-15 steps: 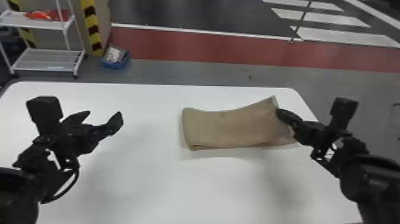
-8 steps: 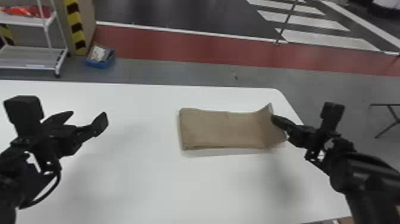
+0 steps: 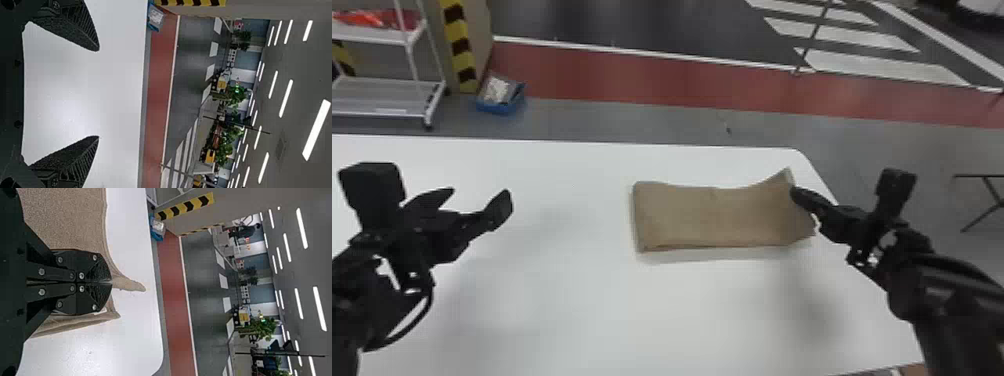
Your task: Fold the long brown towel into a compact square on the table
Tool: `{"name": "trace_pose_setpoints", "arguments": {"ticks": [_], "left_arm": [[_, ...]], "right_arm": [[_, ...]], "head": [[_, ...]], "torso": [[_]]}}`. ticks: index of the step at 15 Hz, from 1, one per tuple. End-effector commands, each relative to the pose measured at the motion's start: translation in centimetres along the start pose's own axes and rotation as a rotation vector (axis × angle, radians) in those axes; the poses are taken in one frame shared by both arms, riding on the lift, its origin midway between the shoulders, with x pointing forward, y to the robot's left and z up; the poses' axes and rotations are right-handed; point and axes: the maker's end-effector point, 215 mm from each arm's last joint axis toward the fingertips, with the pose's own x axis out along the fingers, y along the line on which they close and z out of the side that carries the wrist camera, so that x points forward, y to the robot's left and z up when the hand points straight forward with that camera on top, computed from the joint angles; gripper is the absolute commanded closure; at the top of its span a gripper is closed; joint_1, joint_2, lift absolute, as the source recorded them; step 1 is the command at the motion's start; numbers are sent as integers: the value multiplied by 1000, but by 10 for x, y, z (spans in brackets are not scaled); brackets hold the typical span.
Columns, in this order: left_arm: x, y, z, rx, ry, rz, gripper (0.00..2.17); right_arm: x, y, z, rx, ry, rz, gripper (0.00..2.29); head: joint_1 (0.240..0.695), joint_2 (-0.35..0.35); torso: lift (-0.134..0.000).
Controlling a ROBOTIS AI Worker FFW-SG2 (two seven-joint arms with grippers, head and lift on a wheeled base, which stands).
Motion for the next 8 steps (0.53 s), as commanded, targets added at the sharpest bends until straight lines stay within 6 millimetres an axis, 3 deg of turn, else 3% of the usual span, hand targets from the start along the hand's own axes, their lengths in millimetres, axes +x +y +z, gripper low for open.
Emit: {"name": "trace_pose_setpoints", "arguments": {"ticks": [1, 2, 5, 8], "left_arm": [[1, -1, 0, 1, 3, -1, 93], [1, 0, 0, 2, 5, -1, 93], [-1, 3, -3, 5, 10, 3, 93], [-2, 4, -5, 3, 13, 5, 93]], "right_arm": [[-5, -12, 29, -3, -44, -14, 1177], [-3, -20, 32, -14, -33, -18, 1177], [9, -32, -4, -9, 41, -22, 1177], [16, -42, -22, -43, 73, -45, 1163]], "head": [[695, -253], [695, -254], [695, -270], [695, -274]], "torso": [[-124], [-124], [-124], [-124]]}}
